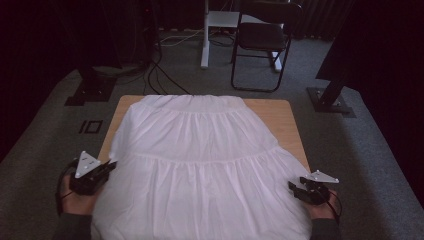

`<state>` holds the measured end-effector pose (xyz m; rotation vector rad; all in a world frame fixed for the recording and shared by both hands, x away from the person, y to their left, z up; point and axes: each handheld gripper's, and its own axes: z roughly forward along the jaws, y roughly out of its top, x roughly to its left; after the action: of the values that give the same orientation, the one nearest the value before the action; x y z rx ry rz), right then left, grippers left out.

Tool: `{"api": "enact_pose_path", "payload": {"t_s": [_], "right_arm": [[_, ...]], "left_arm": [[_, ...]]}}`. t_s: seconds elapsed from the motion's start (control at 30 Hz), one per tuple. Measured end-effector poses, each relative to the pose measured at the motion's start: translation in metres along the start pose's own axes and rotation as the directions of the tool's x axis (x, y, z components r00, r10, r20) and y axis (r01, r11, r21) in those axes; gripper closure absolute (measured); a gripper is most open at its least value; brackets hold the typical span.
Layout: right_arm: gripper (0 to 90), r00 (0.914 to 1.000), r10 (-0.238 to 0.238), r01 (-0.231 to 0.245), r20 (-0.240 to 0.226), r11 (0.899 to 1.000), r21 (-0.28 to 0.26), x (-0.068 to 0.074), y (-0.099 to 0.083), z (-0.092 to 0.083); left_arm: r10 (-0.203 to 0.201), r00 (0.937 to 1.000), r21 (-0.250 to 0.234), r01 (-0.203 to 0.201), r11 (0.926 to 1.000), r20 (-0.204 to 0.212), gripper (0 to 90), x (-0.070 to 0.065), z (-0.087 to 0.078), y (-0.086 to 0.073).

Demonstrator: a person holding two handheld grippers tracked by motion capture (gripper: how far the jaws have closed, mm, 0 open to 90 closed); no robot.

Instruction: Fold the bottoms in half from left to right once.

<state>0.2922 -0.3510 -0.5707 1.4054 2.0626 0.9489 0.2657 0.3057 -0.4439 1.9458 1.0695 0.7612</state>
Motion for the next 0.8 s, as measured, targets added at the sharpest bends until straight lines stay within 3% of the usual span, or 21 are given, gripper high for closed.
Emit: {"api": "enact_pose_path", "payload": {"t_s": [0.1,0.2,0.3,0.43,0.5,0.6,0.7,0.77,0.8], "right_arm": [[43.7,1.0000,0.000,0.000,-0.003,1.000,-0.007,0.000,-0.001,0.000],[43.7,1.0000,0.001,-0.001,-0.004,1.000,-0.008,0.000,-0.001,0.000],[43.8,1.0000,0.000,0.000,-0.004,1.000,-0.008,-0.001,-0.001,0.000],[43.7,1.0000,0.001,-0.001,-0.004,1.000,-0.009,-0.001,-0.001,0.000],[43.7,1.0000,0.002,-0.002,-0.004,1.000,-0.010,0.000,-0.001,0.000],[43.7,1.0000,0.000,0.000,-0.004,1.000,-0.013,0.000,-0.001,0.001],[43.7,1.0000,-0.002,0.002,-0.004,1.000,-0.013,0.000,-0.001,0.001],[43.7,1.0000,-0.001,0.001,-0.004,1.000,-0.011,0.000,-0.001,0.001],[43.7,1.0000,-0.001,0.001,-0.004,1.000,-0.010,0.000,0.000,0.001]], "left_arm": [[0.056,0.9971,-0.023,-0.055,0.9982,0.051,88.0,-0.019,0.013,0.018],[0.133,0.9862,-0.030,-0.131,0.9909,0.097,88.0,-0.043,0.030,0.037],[0.207,0.9640,-0.041,-0.203,0.9782,0.166,87.9,-0.068,0.049,0.057],[0.258,0.9280,-0.065,-0.250,0.9661,0.269,88.0,-0.102,0.076,0.082],[0.261,0.9061,-0.088,-0.246,0.9653,0.333,88.0,-0.119,0.089,0.092],[0.263,0.8684,-0.111,-0.239,0.9648,0.420,88.0,-0.145,0.106,0.107],[0.272,0.8220,-0.137,-0.235,0.9622,0.500,88.0,-0.173,0.117,0.119],[0.257,0.7831,-0.154,-0.206,0.9663,0.566,88.0,-0.192,0.124,0.124],[0.250,0.7606,-0.154,-0.197,0.9682,0.599,88.0,-0.202,0.128,0.125]]}}
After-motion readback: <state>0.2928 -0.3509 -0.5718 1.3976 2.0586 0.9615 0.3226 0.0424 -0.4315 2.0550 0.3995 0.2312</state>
